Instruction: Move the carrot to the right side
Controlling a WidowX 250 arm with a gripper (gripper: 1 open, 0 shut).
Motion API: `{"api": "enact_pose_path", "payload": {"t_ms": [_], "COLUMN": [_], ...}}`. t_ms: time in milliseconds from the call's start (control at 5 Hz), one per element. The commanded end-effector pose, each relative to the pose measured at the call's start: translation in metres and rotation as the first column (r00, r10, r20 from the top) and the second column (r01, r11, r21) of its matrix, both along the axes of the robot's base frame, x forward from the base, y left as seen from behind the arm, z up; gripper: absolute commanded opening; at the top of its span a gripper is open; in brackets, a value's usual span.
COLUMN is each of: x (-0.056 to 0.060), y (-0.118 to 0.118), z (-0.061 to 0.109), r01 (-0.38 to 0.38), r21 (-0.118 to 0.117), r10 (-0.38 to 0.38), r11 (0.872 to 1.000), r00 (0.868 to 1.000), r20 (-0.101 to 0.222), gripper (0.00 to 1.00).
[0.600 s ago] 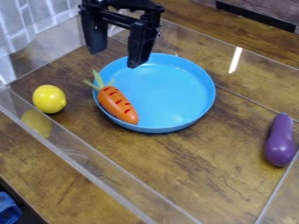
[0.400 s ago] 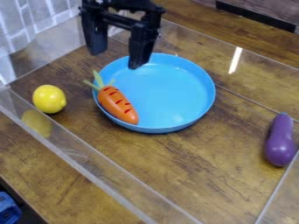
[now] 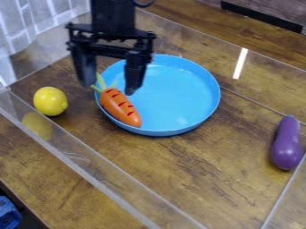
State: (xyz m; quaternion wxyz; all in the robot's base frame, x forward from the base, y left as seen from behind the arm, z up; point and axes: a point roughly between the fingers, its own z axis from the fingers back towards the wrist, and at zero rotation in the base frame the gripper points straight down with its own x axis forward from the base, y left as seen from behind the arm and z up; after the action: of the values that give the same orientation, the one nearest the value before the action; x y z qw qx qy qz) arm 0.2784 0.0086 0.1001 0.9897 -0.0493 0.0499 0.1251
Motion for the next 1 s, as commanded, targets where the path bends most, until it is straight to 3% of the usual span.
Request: {"api": "enact_pose_path", "payload": {"t_ms": [0, 200, 400, 800], "x": [0.011, 0.017, 0.021, 0.028], "y": [0.005, 0.004, 0.003, -0.005], "z": [-0.008, -0.031, -0.031, -0.044], "r01": [-0.179, -0.327, -0.479, -0.574], "r21": [-0.074, -0.135, -0.18, -0.194], "r10": [0.185, 0.339, 0.498, 0.596], "r11": [0.981, 0.935, 0.859, 0.795], "r00": [0.98, 0.937, 0.864, 0.799], "r20": [0.077, 0.079, 0.074, 0.077], "gripper": [1.0, 1.0, 1.0, 1.0]}}
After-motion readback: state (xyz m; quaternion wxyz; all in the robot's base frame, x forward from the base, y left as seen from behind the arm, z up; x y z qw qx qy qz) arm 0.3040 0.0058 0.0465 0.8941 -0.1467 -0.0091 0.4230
